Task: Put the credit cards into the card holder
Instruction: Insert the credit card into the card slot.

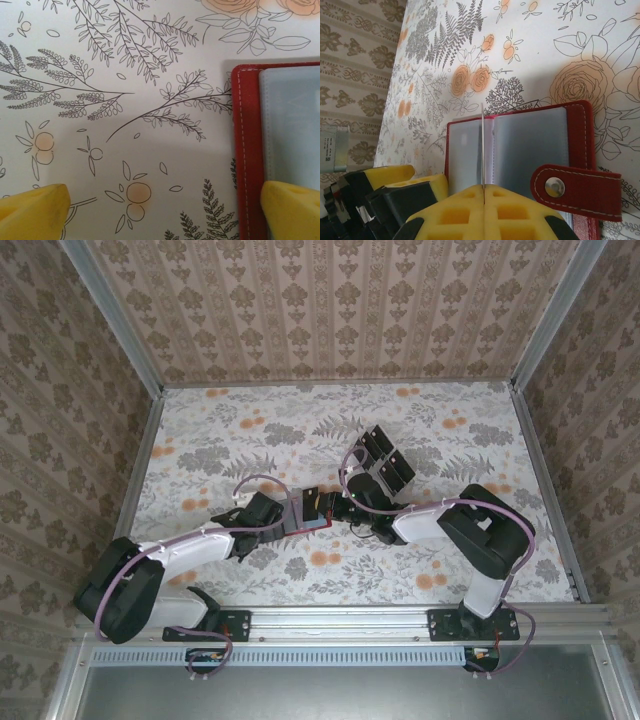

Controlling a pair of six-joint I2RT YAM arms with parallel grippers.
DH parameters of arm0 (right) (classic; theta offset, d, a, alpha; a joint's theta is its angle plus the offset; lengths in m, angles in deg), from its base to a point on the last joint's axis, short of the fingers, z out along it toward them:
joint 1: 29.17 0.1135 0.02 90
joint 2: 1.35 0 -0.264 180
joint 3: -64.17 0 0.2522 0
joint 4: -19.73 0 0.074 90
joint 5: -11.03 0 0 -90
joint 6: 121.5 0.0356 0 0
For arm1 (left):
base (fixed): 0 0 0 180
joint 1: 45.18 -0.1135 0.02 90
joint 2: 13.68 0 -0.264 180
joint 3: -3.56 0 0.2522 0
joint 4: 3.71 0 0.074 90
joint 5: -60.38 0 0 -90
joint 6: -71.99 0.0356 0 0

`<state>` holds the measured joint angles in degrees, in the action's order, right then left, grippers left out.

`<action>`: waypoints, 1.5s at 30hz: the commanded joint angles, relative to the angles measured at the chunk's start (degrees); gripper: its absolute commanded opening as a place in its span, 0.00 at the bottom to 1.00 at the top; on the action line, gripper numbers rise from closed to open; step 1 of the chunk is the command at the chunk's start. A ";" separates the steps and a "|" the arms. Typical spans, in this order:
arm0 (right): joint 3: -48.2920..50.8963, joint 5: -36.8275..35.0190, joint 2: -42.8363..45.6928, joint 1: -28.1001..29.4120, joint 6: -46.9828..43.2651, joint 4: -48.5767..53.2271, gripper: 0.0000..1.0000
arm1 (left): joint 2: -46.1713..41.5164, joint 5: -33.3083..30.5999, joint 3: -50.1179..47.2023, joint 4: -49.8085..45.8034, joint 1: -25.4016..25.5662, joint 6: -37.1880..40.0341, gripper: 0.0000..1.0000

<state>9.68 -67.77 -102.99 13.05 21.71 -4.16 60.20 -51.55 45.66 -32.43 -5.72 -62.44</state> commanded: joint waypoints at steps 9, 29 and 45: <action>1.01 0.84 -2.74 0.47 2.32 -7.94 0.00 | 0.81 -1.49 -1.52 -2.52 0.27 -1.19 1.00; -0.27 2.18 -7.58 1.77 4.53 -11.72 0.00 | 0.68 -1.45 -2.16 -2.17 0.37 -1.21 1.00; 1.71 -0.57 -3.36 1.58 3.39 -10.47 0.00 | 0.25 -1.62 -2.50 -2.27 0.37 -1.39 1.00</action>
<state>10.94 -67.14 -108.07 14.23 25.71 -14.04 60.20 -52.43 44.70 -32.17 -5.72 -63.09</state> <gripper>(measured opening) 0.043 0.997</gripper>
